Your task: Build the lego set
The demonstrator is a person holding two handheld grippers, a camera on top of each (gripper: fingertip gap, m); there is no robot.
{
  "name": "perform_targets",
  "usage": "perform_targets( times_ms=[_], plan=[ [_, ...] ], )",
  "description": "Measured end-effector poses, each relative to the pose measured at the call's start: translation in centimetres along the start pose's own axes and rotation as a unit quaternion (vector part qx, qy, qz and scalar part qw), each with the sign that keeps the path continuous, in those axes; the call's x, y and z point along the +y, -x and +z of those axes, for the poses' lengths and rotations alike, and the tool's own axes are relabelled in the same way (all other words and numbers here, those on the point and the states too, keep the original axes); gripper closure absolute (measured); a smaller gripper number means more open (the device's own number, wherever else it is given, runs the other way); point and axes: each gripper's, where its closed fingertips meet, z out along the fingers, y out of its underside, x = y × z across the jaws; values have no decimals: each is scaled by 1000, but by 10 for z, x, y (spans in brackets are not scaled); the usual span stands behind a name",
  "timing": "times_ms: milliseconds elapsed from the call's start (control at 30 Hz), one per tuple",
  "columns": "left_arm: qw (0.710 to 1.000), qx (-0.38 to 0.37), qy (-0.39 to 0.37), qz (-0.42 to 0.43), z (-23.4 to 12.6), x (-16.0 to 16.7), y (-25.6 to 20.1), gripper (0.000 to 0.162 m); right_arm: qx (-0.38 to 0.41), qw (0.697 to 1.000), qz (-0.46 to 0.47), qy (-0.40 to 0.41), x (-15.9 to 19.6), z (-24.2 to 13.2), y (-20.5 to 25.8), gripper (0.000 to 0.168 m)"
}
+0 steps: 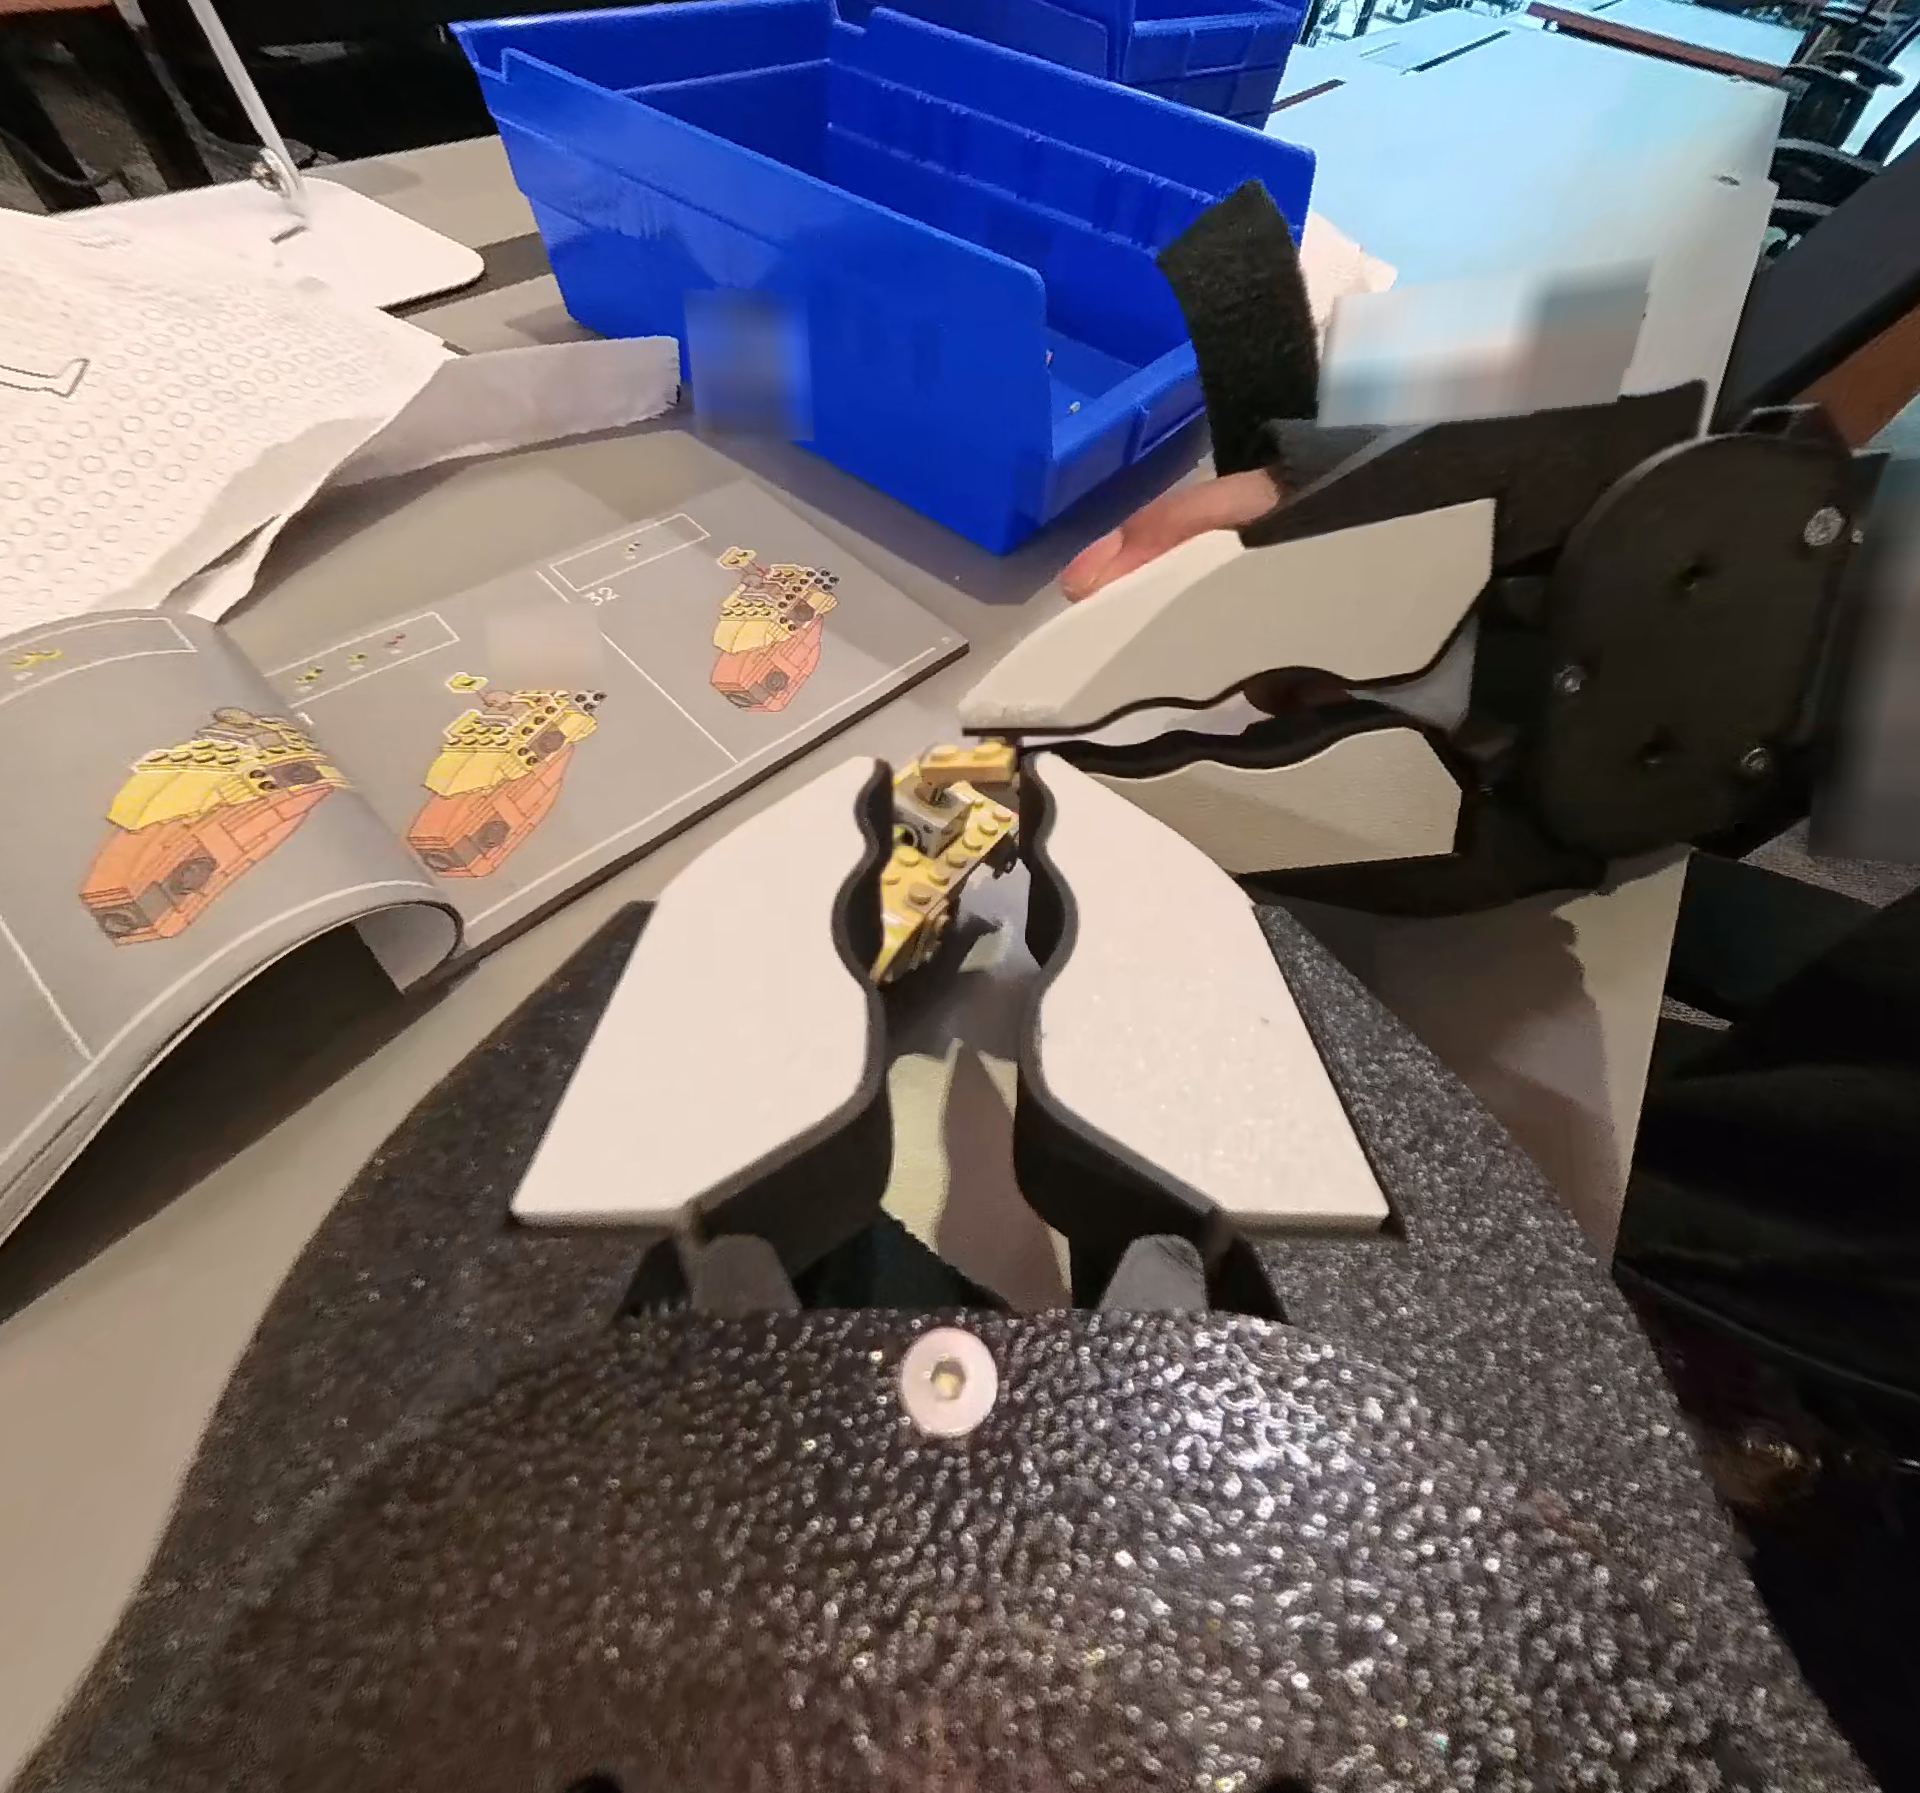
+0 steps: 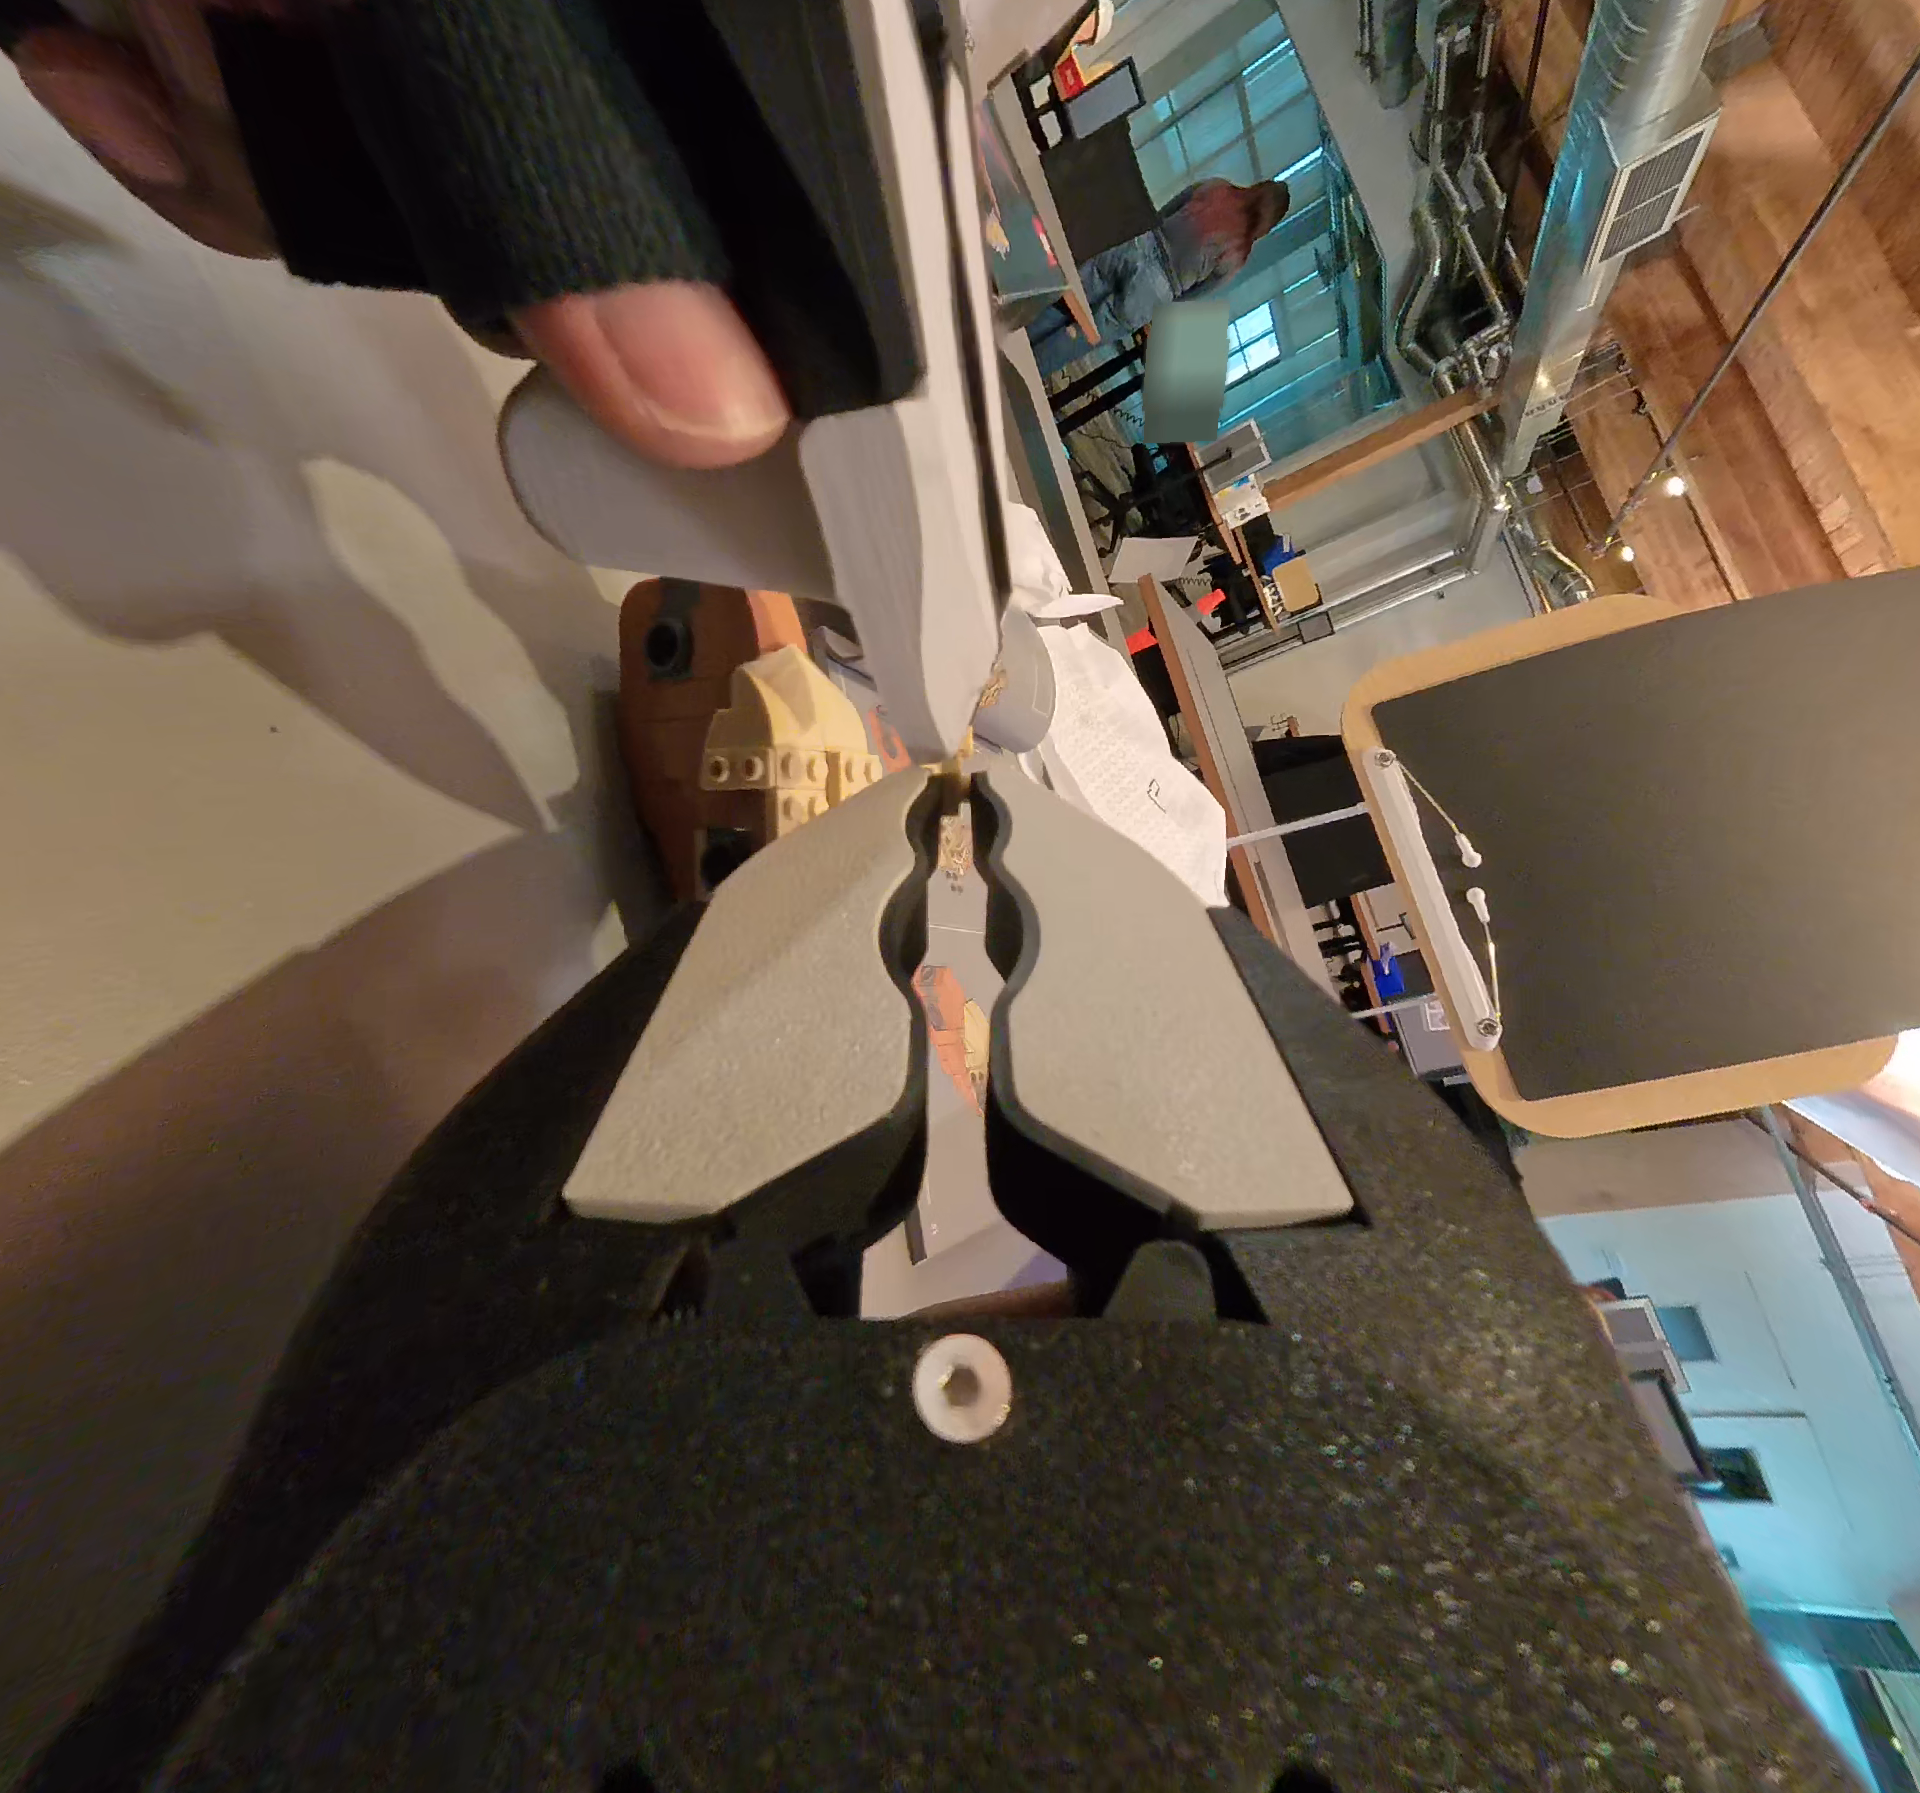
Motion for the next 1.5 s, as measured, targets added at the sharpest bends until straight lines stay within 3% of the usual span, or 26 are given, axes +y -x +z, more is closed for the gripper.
perform_targets(
  times_ms=[400,667,900,1067,1300,1500],
  plan=[
    [991,131,-18,6,-6,-2,-10,146,-1,998,-8,-56,-12,-7,0,158],
    [940,337,-29,-34,-23,-9,-26,146,-12,992,-42,-119,-22,-13,0,153],
    [919,393,-6,-40,-20,-8,-32,146,9,987,-62,-149,-33,-20,-1,163],
    [931,364,-5,-35,-17,-7,-26,146,17,992,-56,-114,-27,-16,-2,164],
    [979,198,5,52,-10,-7,-9,146,41,997,-69,20,-2,-2,-5,164],
    [991,106,45,71,-6,3,-7,145,33,997,-59,32,-4,0,-1,164]
  ],
)
